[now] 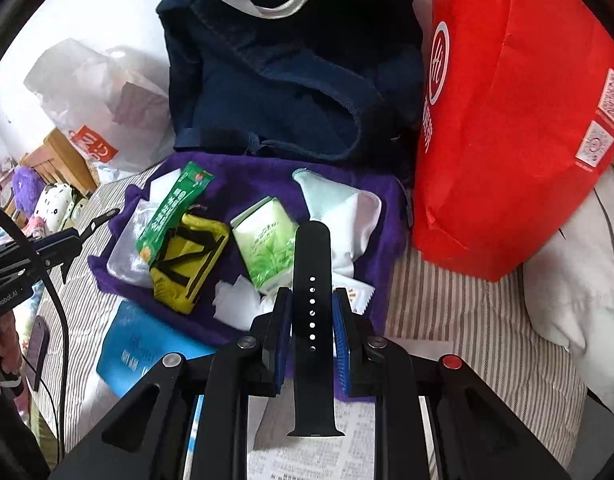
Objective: Organize soft objects
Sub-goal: 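Carry the watch strap over the purple towel with the right gripper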
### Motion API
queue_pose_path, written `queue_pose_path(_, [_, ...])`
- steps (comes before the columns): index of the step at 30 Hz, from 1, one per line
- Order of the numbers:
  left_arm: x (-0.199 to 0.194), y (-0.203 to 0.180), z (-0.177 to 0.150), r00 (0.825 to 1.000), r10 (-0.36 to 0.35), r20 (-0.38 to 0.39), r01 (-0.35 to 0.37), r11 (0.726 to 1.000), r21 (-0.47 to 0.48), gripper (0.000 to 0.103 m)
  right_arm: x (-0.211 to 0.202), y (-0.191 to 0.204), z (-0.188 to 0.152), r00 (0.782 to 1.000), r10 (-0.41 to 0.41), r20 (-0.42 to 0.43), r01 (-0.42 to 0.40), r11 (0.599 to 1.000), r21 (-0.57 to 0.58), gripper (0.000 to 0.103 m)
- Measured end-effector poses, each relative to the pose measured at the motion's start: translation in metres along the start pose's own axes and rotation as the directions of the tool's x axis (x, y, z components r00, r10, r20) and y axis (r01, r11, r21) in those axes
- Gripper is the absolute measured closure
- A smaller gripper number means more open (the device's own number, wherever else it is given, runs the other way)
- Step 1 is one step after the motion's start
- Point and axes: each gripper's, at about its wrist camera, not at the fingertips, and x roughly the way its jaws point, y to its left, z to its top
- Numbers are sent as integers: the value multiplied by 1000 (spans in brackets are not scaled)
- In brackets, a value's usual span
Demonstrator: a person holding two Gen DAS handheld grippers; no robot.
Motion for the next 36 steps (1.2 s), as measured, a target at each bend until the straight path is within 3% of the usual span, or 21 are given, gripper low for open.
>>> queue_pose_path(18, [37,12,21,1000,-9,-23,9,1000,-14,83,48,-9,27,1000,5,-10,-5,1000,0,83])
queue_pose_path(36, [68,3,27,998,-36,-47,36,999,-1,83,75,-6,26,999,23,-44,-23,1000,-9,83])
